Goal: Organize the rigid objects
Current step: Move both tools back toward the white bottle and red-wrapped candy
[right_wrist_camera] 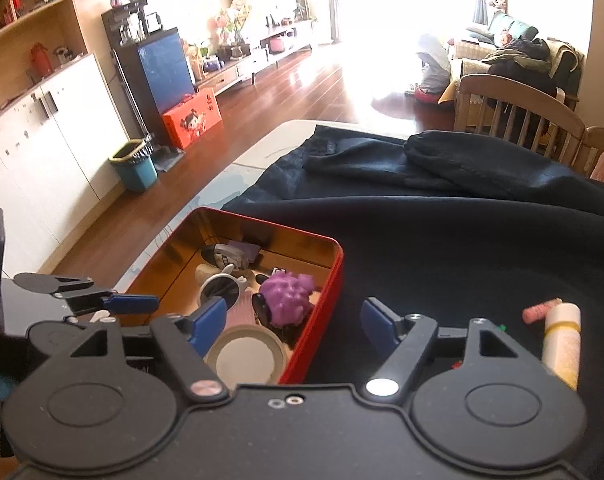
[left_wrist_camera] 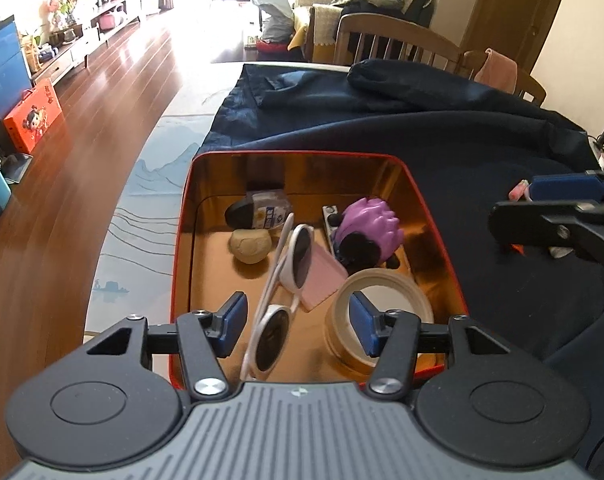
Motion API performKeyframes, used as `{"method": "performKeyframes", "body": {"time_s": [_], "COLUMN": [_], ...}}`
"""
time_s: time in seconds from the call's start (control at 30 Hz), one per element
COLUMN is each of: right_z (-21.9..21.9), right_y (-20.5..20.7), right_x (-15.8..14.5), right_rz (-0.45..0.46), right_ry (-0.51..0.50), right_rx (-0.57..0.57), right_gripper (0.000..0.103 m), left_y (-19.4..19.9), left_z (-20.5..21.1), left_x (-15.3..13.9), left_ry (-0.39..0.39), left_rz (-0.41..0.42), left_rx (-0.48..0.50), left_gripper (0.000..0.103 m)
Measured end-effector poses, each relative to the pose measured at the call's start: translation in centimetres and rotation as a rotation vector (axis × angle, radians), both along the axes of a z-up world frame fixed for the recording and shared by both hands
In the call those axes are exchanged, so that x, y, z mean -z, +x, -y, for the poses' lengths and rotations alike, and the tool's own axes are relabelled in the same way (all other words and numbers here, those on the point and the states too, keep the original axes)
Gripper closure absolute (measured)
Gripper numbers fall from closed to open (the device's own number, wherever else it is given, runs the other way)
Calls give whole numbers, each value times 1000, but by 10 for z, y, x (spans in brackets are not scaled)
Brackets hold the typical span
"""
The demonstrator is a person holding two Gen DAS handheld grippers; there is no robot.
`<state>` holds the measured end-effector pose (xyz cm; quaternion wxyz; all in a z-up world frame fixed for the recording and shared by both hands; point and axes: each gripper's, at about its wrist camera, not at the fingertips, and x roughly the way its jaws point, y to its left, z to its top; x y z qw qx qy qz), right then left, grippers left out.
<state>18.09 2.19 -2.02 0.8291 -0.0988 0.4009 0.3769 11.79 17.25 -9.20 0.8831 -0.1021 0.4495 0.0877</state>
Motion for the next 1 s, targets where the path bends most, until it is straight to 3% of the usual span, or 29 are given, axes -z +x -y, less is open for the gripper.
{"method": "performKeyframes", "body": {"time_s": [0.5,0.6,1.0], "right_z": [96,118,187], "right_y": [-10,-6,22], "right_x": [-14,-15,-6], "right_rz": [53,61,60], "right_ry": [81,99,54], "right_rx": [76,100,185], "right_gripper": [6,1,0], "left_y": [-1,1,32], "left_z": [60,75,144], "left_x": [-38,-44,-42], "left_ry": [-8,6,21], "left_rz": [115,151,174], "left_rx": [20,8,28], "left_gripper": [31,23,21]}}
